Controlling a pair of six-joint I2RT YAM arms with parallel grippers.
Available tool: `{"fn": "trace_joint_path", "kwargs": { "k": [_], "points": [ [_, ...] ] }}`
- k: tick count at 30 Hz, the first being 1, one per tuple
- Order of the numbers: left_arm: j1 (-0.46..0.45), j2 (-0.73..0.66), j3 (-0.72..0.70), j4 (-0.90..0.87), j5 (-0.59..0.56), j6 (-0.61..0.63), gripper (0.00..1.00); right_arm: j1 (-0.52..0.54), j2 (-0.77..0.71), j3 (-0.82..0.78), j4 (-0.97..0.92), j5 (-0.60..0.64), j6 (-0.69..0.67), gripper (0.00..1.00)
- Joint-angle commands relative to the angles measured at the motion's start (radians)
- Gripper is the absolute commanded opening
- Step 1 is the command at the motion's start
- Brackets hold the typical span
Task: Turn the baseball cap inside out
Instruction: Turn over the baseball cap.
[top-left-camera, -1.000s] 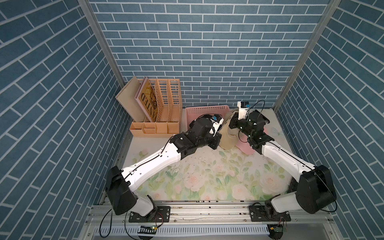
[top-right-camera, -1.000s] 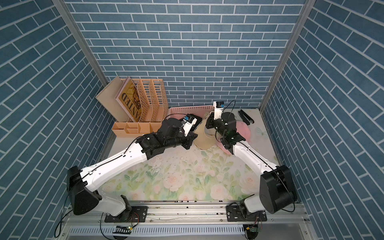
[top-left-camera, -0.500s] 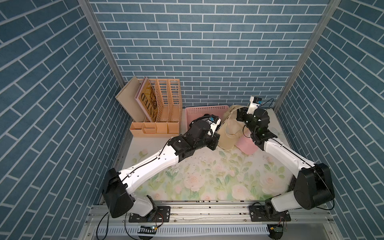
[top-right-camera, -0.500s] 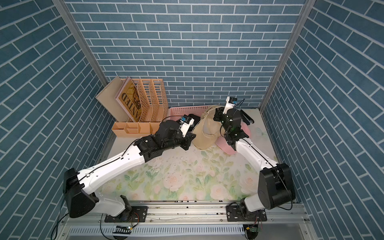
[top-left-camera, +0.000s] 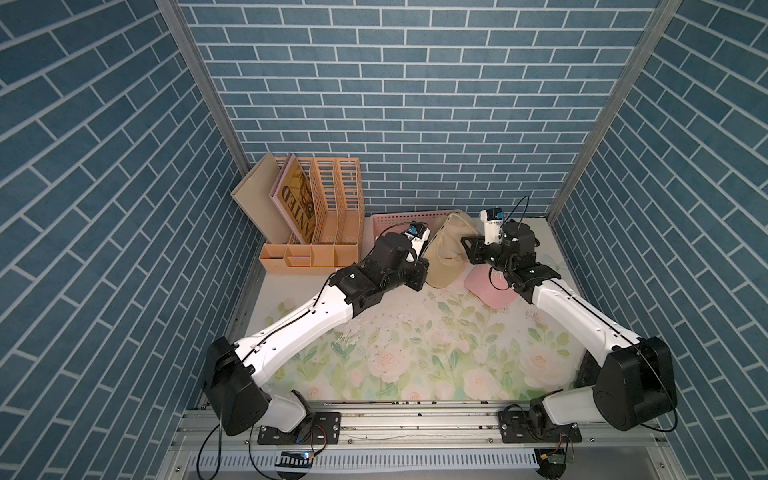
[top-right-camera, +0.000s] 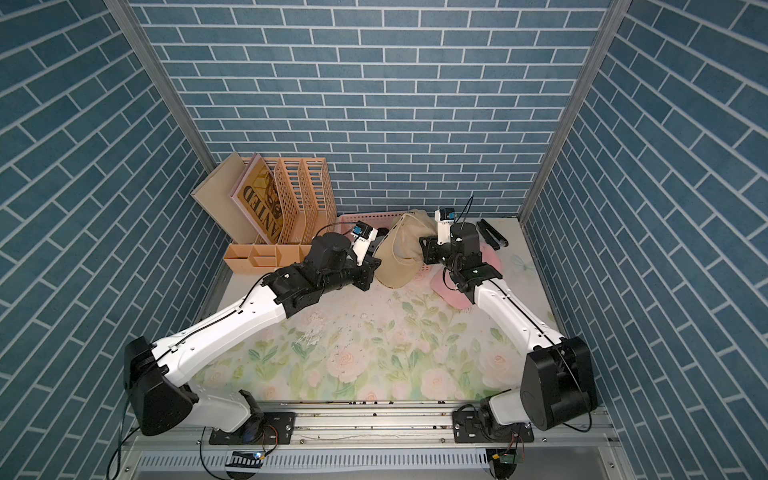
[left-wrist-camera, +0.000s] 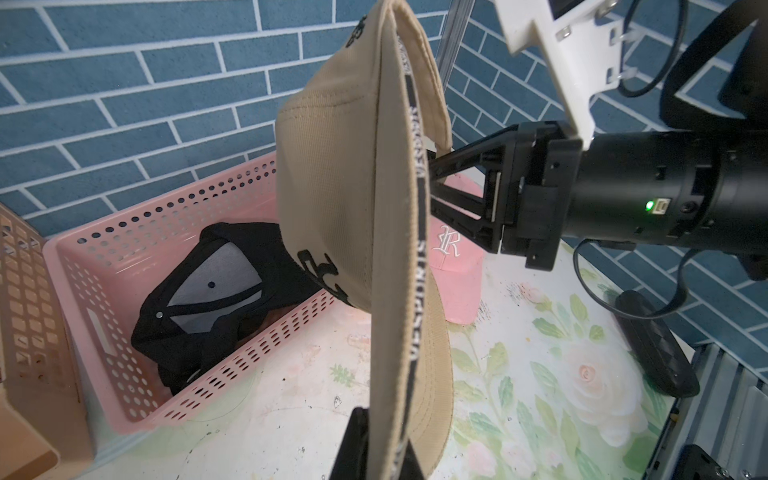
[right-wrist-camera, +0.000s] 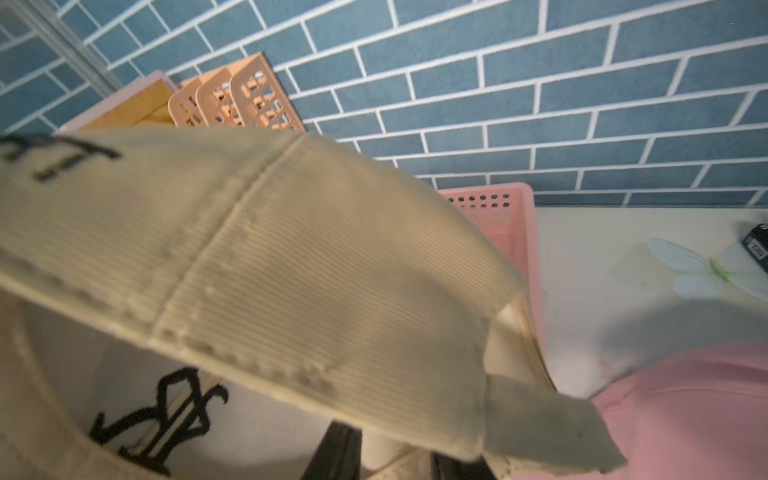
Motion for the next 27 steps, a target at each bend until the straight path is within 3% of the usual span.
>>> {"fn": "trace_joint_path", "kwargs": {
  "k": [1, 10, 16, 22, 26, 27],
  "points": [
    [0.000, -0.001, 0.029, -0.001, 0.020, 0.017, 0.00, 0.004, 0.026, 0.031, -0.065, -0.133, -0.071, 0.27],
    [-0.002, -0.039, 0.041, -0.010, -0.003, 0.032, 0.00, 0.005, 0.120, 0.050, -0.162, -0.236, -0.188, 0.27],
    [-0.001, -0.062, 0.063, -0.022, 0.024, 0.026, 0.00, -0.002, 0.116, 0.035, -0.246, -0.073, -0.262, 0.28],
    [-0.001, -0.063, 0.049, -0.039, -0.006, 0.029, 0.00, -0.037, 0.048, 0.049, -0.221, 0.179, -0.196, 0.29],
    [0.000, -0.044, 0.030, -0.027, -0.015, 0.023, 0.00, -0.036, -0.051, 0.052, -0.159, 0.159, -0.154, 0.39],
    [-0.001, -0.037, 0.029, -0.022, -0.020, 0.019, 0.00, -0.033, -0.080, 0.050, -0.145, 0.104, -0.143, 0.41]
  ]
}}
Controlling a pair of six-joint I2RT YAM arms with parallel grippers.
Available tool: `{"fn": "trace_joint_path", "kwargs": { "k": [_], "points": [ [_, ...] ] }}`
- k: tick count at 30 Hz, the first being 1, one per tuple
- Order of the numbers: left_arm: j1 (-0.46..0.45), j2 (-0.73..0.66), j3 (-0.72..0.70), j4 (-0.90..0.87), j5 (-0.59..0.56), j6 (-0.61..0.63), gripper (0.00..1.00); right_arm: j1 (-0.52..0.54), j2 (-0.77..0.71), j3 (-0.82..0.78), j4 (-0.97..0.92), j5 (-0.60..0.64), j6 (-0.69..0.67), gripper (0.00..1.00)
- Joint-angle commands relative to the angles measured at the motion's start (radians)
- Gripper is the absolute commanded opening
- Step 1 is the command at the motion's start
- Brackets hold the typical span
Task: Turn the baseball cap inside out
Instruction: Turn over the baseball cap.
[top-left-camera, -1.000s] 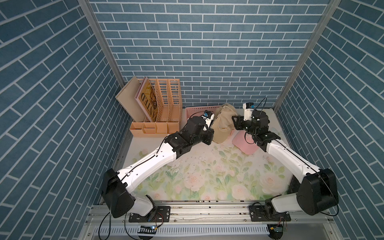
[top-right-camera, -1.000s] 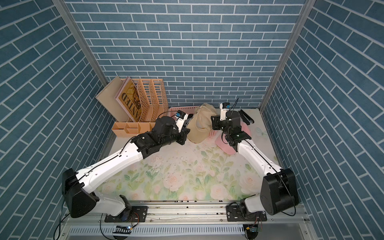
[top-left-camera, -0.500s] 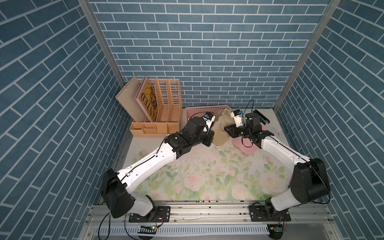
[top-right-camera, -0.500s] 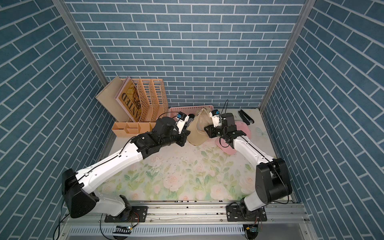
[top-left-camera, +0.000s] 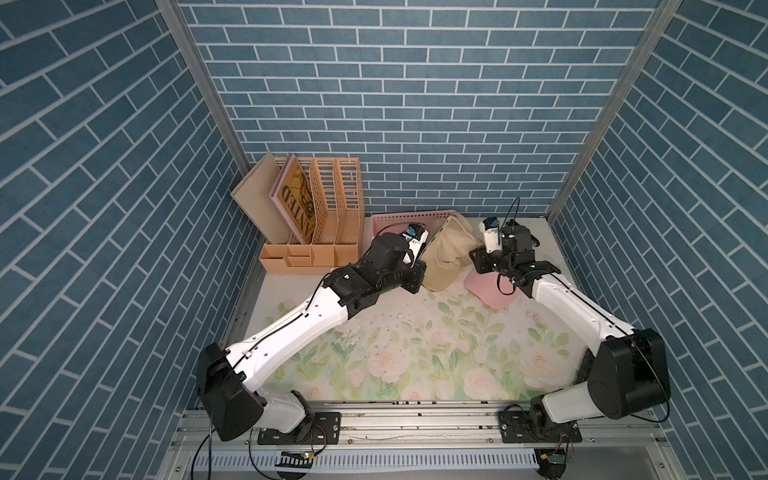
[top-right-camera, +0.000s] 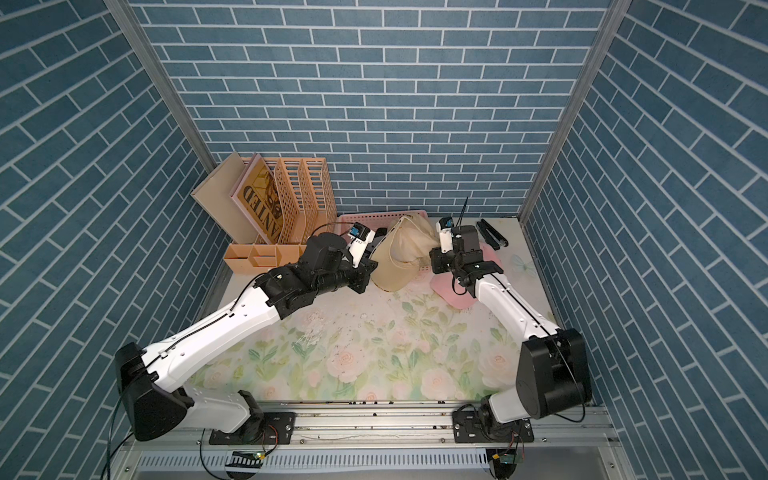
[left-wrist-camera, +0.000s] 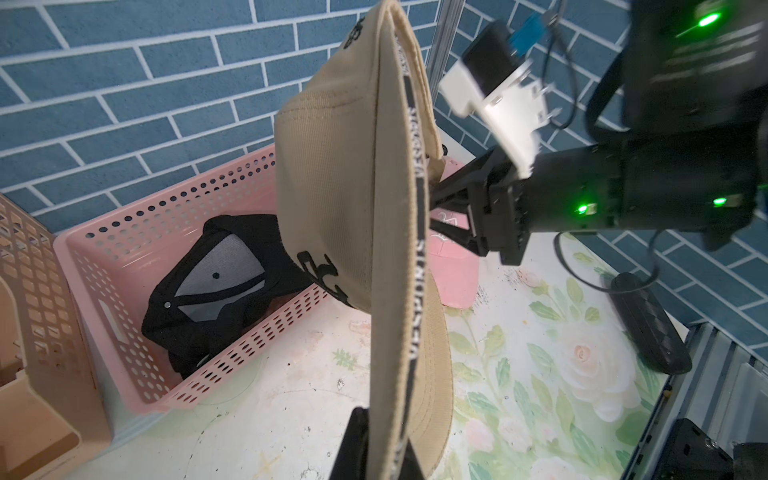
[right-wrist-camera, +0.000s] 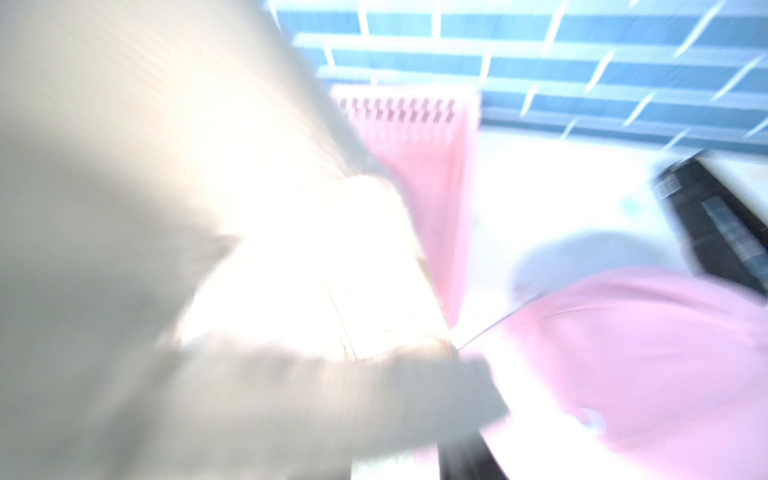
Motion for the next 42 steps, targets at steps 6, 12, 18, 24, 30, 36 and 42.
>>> {"fn": "trace_joint_path", "kwargs": {
  "k": [6, 12, 18, 24, 30, 36, 42],
  "points": [
    [0.021, 0.038, 0.028, 0.093, -0.004, -0.082, 0.00, 0.067, -0.233, -0.032, 0.095, -0.107, 0.055, 0.34],
    [0.040, 0.081, 0.077, 0.075, 0.052, -0.138, 0.00, 0.165, -0.282, -0.140, 0.135, -0.157, 0.029, 0.01],
    [0.040, 0.094, 0.090, 0.063, 0.103, -0.160, 0.00, 0.212, -0.231, -0.253, 0.431, -0.133, 0.102, 0.00],
    [0.022, 0.088, 0.069, 0.056, 0.125, -0.164, 0.00, 0.213, -0.067, -0.193, 0.699, -0.011, 0.182, 0.00],
    [-0.011, 0.092, 0.045, 0.074, 0.154, -0.172, 0.00, 0.206, 0.096, -0.045, 0.809, 0.128, 0.220, 0.00],
    [-0.026, 0.077, 0.001, 0.098, 0.163, -0.186, 0.00, 0.104, 0.180, -0.004, 0.878, 0.210, 0.393, 0.00],
    [-0.024, 0.053, -0.042, 0.116, 0.136, -0.185, 0.00, 0.014, 0.175, -0.030, 0.811, 0.223, 0.441, 0.00]
  ]
}}
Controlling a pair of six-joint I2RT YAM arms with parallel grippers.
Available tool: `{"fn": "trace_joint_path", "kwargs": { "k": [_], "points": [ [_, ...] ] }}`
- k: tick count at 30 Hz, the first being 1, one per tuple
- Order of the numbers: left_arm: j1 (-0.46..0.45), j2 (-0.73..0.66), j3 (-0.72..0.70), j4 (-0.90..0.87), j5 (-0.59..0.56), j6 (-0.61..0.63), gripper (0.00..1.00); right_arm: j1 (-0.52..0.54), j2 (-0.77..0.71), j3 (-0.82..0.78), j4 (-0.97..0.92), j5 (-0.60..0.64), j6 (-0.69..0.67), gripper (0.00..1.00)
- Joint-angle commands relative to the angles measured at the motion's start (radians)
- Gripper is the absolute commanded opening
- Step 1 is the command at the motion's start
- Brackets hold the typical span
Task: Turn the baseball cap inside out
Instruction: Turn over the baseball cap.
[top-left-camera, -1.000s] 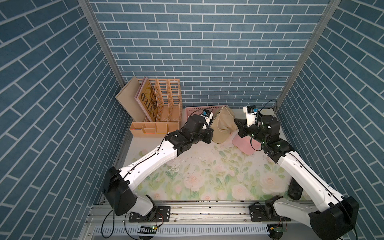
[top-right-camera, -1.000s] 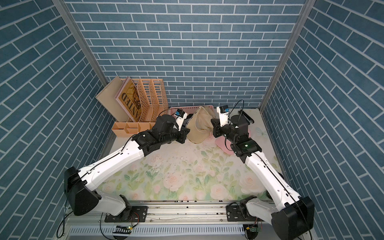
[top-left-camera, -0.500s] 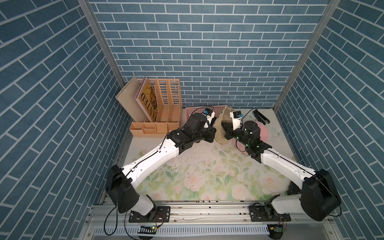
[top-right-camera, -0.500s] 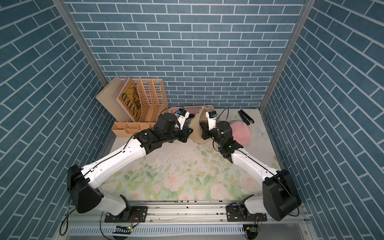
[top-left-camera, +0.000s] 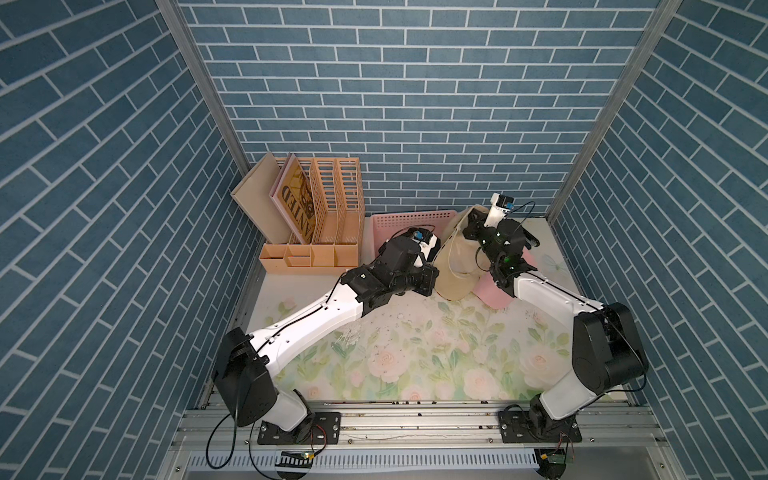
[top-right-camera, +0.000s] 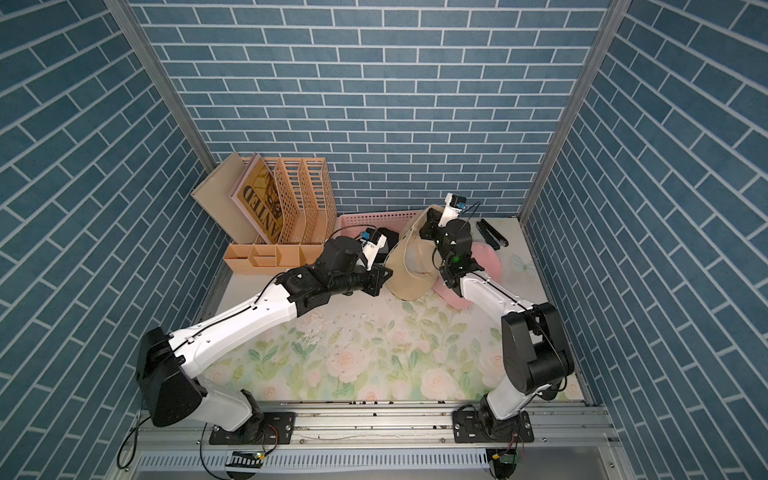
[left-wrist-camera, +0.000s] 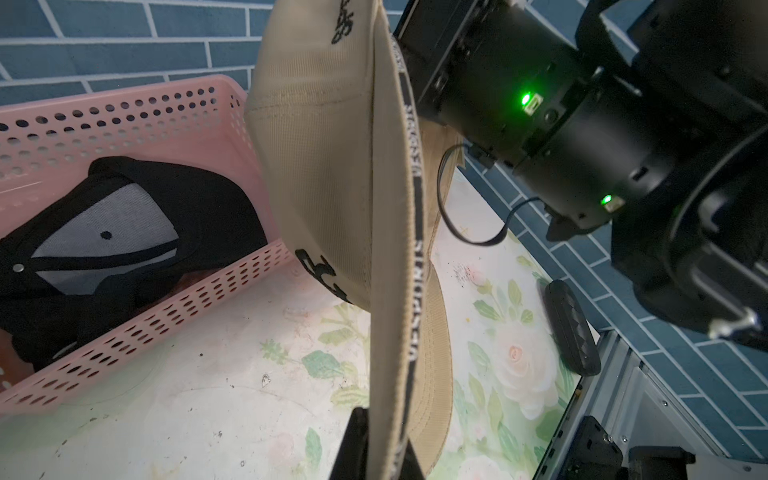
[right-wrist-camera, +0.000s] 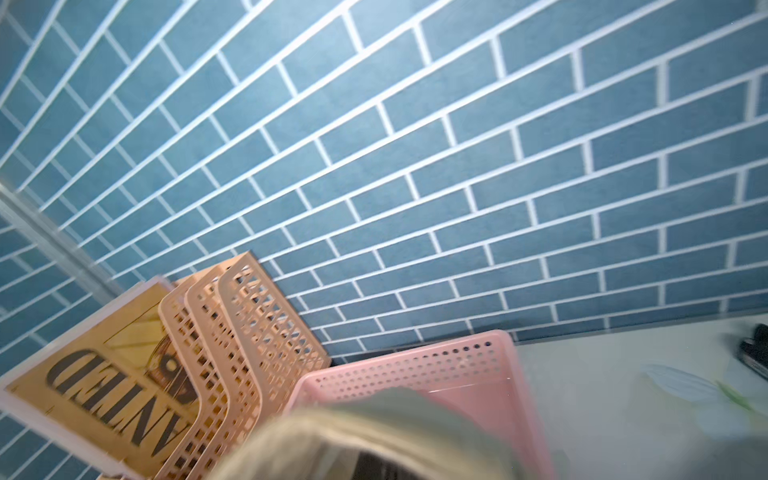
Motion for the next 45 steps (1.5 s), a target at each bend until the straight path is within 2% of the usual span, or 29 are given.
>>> {"fn": "trace_joint_path", "kwargs": {
  "k": [1, 8, 12, 17, 20, 21, 24, 26, 28, 31, 34, 36, 40, 45],
  "points": [
    [-0.002, -0.042, -0.021, 0.030, -0.002, 0.001, 0.00, -0.023, -0.015, -0.002, -0.023, 0.061, 0.046, 0.00],
    [0.024, -0.060, -0.022, 0.043, -0.028, 0.006, 0.00, -0.031, -0.069, -0.053, -0.226, 0.104, -0.046, 0.00],
    [0.040, -0.051, -0.012, 0.047, -0.032, 0.015, 0.00, -0.028, -0.102, -0.048, -0.338, 0.003, -0.097, 0.01],
    [0.041, -0.006, 0.027, 0.025, -0.021, 0.035, 0.00, -0.010, -0.141, 0.033, -0.518, -0.162, -0.186, 0.23],
    [0.041, 0.006, 0.045, 0.017, -0.021, 0.045, 0.00, -0.007, -0.172, 0.065, -0.613, -0.212, -0.219, 0.28],
    [0.041, 0.010, 0.052, 0.011, -0.020, 0.051, 0.00, -0.007, -0.182, 0.066, -0.634, -0.222, -0.234, 0.27],
    [0.041, 0.016, 0.070, -0.001, -0.008, 0.063, 0.00, -0.008, -0.191, 0.059, -0.676, -0.235, -0.268, 0.13],
    [0.041, 0.020, 0.083, -0.025, -0.015, 0.088, 0.00, -0.008, -0.193, 0.050, -0.692, -0.245, -0.275, 0.12],
    [0.040, 0.025, 0.105, -0.074, -0.066, 0.135, 0.00, -0.008, -0.213, 0.028, -0.692, -0.284, -0.265, 0.18],
    [0.040, 0.020, 0.131, -0.144, -0.149, 0.181, 0.00, 0.000, -0.284, -0.012, -0.698, -0.367, -0.238, 0.34],
    [0.053, 0.014, 0.135, -0.151, -0.162, 0.150, 0.00, 0.061, -0.391, -0.065, -0.700, -0.389, -0.254, 0.45],
    [0.077, 0.033, 0.138, -0.149, -0.128, 0.095, 0.00, 0.130, -0.432, -0.064, -0.739, -0.357, -0.288, 0.51],
    [0.104, 0.056, 0.130, -0.108, -0.031, -0.022, 0.00, 0.263, -0.482, -0.092, -0.726, -0.273, -0.357, 0.56],
    [0.146, 0.089, 0.168, -0.101, 0.119, -0.154, 0.00, 0.402, -0.529, -0.181, -0.628, -0.153, -0.525, 0.60]
  ]
}}
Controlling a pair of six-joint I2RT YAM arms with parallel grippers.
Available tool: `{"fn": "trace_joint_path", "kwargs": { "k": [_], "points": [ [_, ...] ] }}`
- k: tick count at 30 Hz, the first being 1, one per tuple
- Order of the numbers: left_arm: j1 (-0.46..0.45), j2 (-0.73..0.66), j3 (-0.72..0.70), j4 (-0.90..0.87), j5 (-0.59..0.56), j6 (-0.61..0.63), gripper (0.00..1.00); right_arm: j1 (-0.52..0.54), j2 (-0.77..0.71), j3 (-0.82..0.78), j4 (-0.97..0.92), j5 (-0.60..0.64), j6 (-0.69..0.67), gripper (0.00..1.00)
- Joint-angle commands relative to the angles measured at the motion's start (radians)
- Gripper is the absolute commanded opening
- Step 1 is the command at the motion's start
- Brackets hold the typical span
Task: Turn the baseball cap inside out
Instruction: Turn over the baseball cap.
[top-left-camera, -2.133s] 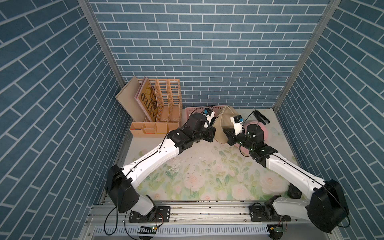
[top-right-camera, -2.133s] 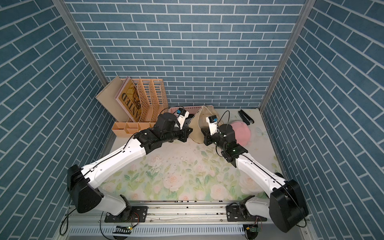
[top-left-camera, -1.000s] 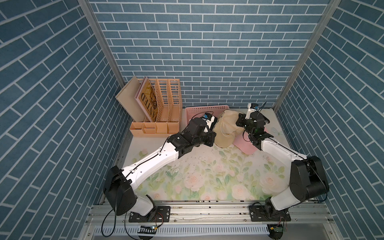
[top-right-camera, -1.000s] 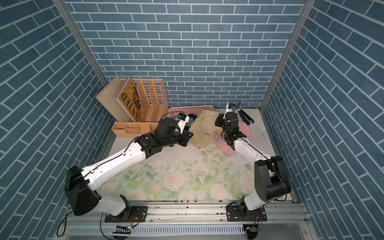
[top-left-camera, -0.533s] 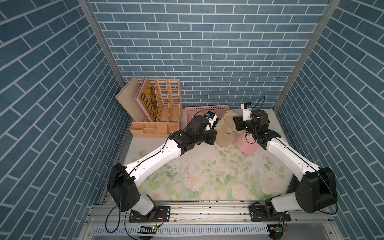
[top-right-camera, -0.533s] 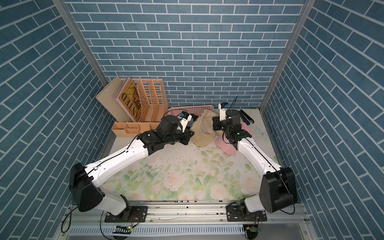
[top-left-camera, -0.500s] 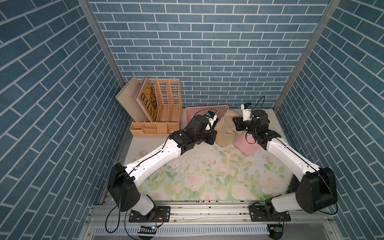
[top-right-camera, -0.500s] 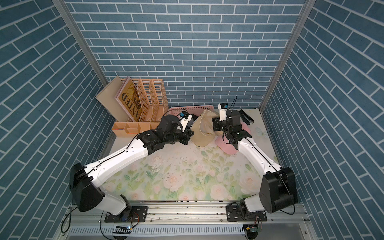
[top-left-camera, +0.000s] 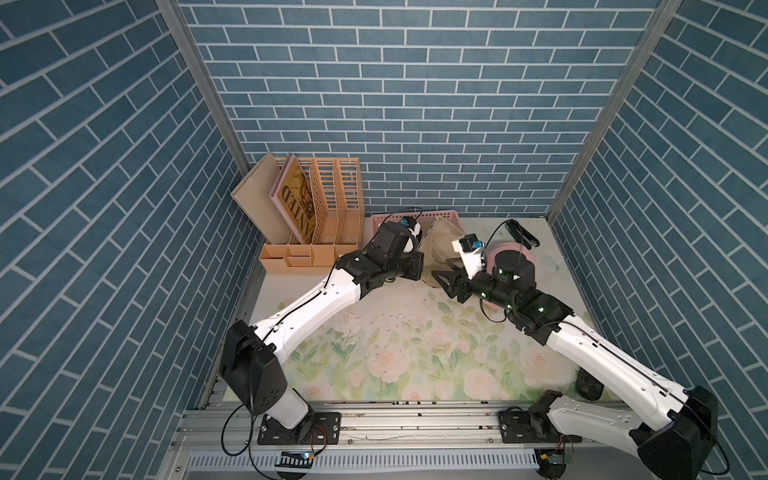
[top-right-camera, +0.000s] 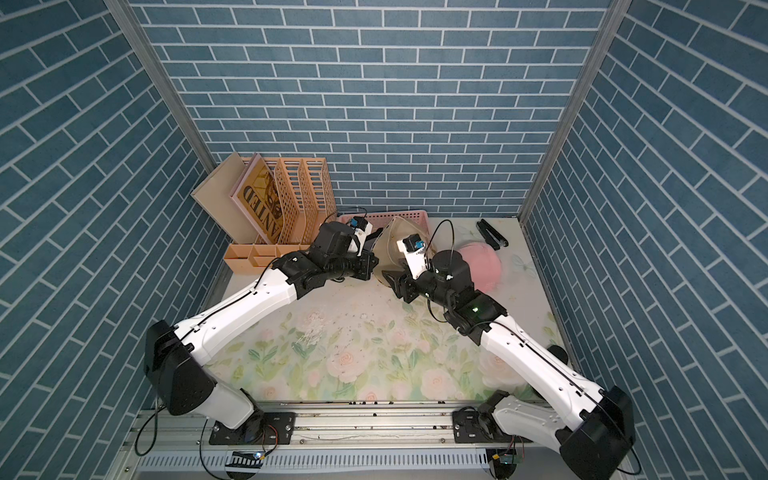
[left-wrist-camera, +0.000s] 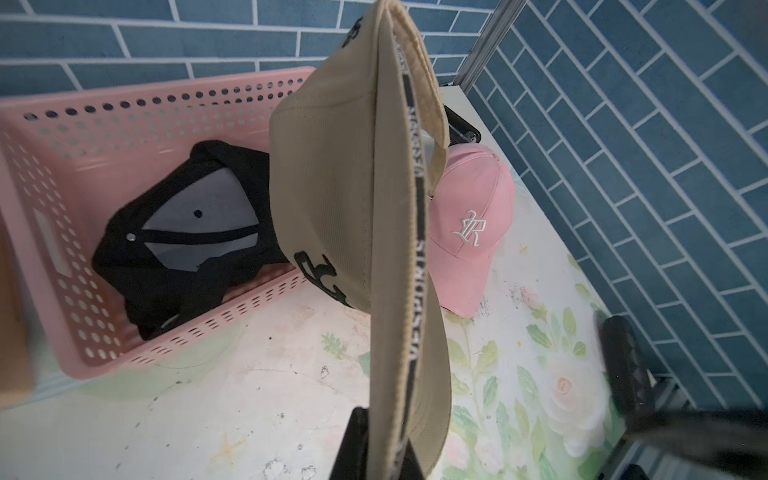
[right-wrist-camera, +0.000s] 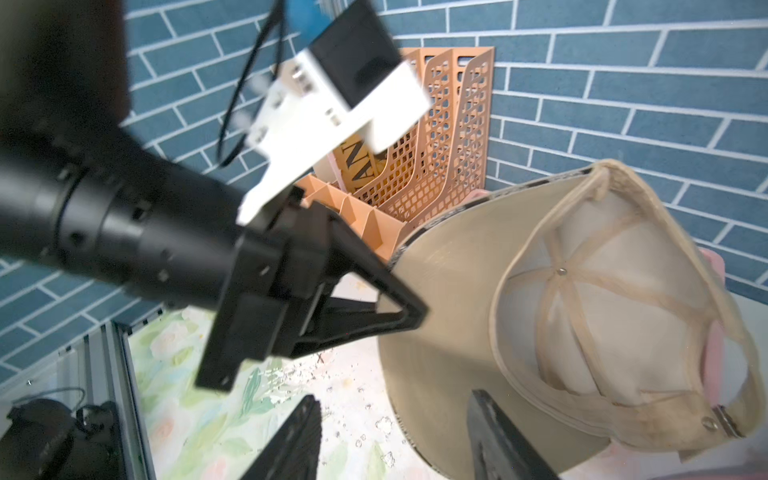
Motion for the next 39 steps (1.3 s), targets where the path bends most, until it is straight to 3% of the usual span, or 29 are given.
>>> {"fn": "trace_joint_path", "kwargs": {
  "k": [1, 11, 15, 19, 23, 27, 30, 33, 35, 38, 39],
  "points": [
    [0.028, 0.020, 0.056, 0.030, 0.139, -0.125, 0.00, 0.062, -0.021, -0.058, 0.068, 0.109, -0.161, 0.61],
    [0.065, 0.033, 0.108, 0.004, 0.249, -0.234, 0.00, 0.231, 0.122, -0.021, 0.097, 0.539, -0.337, 0.64],
    [0.064, 0.027, 0.104, 0.000, 0.288, -0.240, 0.00, 0.250, 0.159, -0.012, 0.154, 0.711, -0.382, 0.64],
    [0.065, 0.023, 0.101, -0.007, 0.312, -0.229, 0.00, 0.250, 0.171, -0.002, 0.198, 0.794, -0.425, 0.64],
    [0.065, 0.015, 0.082, 0.009, 0.353, -0.234, 0.00, 0.249, 0.179, -0.010, 0.253, 0.825, -0.476, 0.58],
    [0.065, -0.002, 0.050, 0.042, 0.389, -0.245, 0.00, 0.225, 0.202, -0.009, 0.263, 0.789, -0.489, 0.25],
    [0.065, -0.021, 0.029, 0.060, 0.386, -0.245, 0.00, 0.213, 0.210, 0.000, 0.247, 0.748, -0.489, 0.08],
    [0.066, -0.030, 0.034, 0.050, 0.366, -0.233, 0.00, 0.200, 0.184, 0.001, 0.224, 0.677, -0.462, 0.00],
    [0.077, -0.029, 0.057, 0.022, 0.339, -0.212, 0.00, 0.186, 0.156, 0.009, 0.183, 0.620, -0.439, 0.00],
    [0.090, -0.012, 0.152, -0.093, 0.202, -0.103, 0.34, 0.144, 0.102, 0.033, 0.093, 0.483, -0.369, 0.00],
    [0.101, -0.005, 0.192, -0.136, 0.148, -0.063, 0.39, 0.121, 0.080, 0.043, 0.063, 0.417, -0.342, 0.00]
  ]
}}
